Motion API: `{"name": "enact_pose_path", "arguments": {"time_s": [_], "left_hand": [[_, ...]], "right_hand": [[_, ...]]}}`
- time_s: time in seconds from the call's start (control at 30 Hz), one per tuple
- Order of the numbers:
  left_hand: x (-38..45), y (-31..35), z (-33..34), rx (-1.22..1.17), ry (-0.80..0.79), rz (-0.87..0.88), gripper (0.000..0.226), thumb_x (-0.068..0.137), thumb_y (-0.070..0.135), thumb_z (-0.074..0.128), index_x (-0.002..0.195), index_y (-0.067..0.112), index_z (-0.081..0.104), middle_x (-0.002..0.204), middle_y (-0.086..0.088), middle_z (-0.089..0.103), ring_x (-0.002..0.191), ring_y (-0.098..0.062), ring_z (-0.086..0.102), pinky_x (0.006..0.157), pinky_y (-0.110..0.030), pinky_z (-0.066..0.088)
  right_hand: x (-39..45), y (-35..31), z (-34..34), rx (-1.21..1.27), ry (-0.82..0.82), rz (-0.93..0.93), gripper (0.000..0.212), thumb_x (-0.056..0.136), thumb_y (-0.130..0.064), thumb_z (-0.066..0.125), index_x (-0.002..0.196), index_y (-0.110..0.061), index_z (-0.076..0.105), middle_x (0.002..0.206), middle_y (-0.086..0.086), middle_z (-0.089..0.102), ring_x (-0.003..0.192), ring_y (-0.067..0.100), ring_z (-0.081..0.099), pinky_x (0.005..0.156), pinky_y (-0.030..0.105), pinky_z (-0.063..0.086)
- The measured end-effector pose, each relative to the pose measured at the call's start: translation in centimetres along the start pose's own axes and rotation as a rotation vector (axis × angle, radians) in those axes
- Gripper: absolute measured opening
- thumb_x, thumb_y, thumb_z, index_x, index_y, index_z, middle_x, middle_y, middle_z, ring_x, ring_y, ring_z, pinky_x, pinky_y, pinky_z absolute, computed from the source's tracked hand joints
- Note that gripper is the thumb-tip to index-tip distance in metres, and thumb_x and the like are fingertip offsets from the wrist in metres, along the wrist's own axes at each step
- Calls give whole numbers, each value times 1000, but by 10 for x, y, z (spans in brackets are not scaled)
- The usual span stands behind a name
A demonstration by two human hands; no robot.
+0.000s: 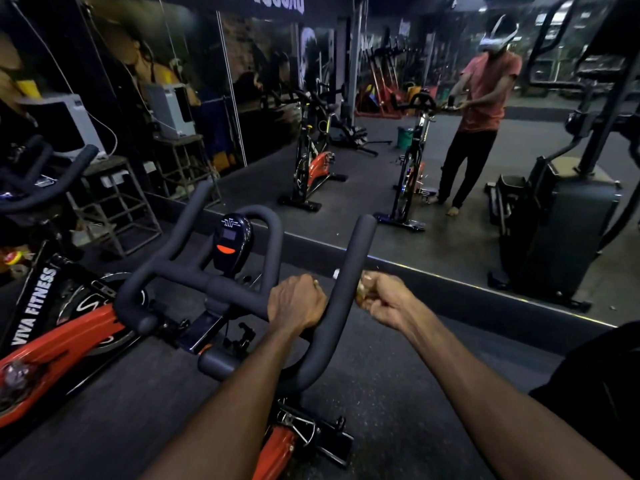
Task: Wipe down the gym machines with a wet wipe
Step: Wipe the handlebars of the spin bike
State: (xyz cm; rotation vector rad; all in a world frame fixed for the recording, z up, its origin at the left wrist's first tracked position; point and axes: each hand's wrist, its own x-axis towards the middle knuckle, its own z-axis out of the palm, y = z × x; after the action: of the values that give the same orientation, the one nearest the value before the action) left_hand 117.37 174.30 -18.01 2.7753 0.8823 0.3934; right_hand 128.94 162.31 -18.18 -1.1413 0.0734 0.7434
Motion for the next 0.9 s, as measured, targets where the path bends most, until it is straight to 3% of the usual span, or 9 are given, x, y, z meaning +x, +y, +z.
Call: {"name": "enact_pose_path", "arguments": {"time_s": [0.1, 0.17, 0.23, 0.37, 0.5, 0.67, 0.8, 0.9], "left_hand": [[0, 0, -1, -6, 5, -2, 37, 99, 32, 37, 104, 11, 67, 111, -13, 69, 105, -33, 63, 87, -38, 46], [-1, 1, -2, -12, 8, -3, 37, 99, 32, 37, 104, 10, 67, 111, -14, 69, 105, -33, 63, 86, -38, 46], [-2, 1, -3, -18, 6, -1, 38, 99, 32, 37, 104, 10, 67, 111, -14, 68, 105, -33, 63, 86, -38, 46], [-2, 1, -3, -18, 4, -7, 37, 99, 32, 37, 104, 10, 67, 110, -14, 69, 103, -33, 64, 83, -37, 45], [-2, 2, -3, -19, -8, -19, 37, 98, 32, 36, 106, 12, 67, 110, -13, 68, 102, -33, 64, 84, -38, 45], [-1, 2, -4, -33, -16, -25, 35, 97, 31, 37, 101, 13, 66, 106, -12, 70, 98, -31, 65, 82, -38, 47], [-1, 4, -5, -6, -11, -31, 36, 99, 31, 37, 105, 12, 67, 111, -13, 69, 103, -33, 64, 84, -37, 45], [-1, 4, -5, 3, -14, -39, 36, 99, 32, 37, 107, 13, 66, 113, -13, 68, 106, -32, 63, 85, -37, 44]], "right_hand": [[2, 8, -11, -33, -107, 66, 30, 91, 15, 37, 87, 0, 63, 72, 9, 56, 57, 11, 50, 45, 15, 43], [12, -8, -12, 107, -125, 38, 33, 90, 18, 33, 93, 5, 63, 80, 13, 63, 63, 15, 58, 54, 18, 50], [12, -18, -15, 94, -158, 59, 35, 91, 17, 31, 95, 4, 63, 86, 14, 65, 65, 15, 63, 59, 23, 54], [4, -14, -24, -292, -203, 171, 29, 91, 7, 39, 79, -11, 59, 70, 6, 58, 59, 14, 54, 53, 24, 45], [26, -49, -8, 11, -105, 8, 35, 86, 13, 31, 78, -10, 56, 71, 6, 50, 52, 11, 45, 42, 18, 35], [34, -30, -8, -255, -176, 16, 40, 82, 19, 26, 79, -9, 53, 67, 9, 45, 46, 11, 41, 36, 18, 30], [48, -60, 9, 56, -37, -104, 36, 90, 13, 33, 84, -9, 60, 69, 6, 51, 42, 7, 48, 34, 16, 34], [40, -52, 7, -47, -85, -80, 38, 91, 15, 28, 82, -6, 58, 64, 6, 52, 39, 8, 48, 34, 17, 36]]}}
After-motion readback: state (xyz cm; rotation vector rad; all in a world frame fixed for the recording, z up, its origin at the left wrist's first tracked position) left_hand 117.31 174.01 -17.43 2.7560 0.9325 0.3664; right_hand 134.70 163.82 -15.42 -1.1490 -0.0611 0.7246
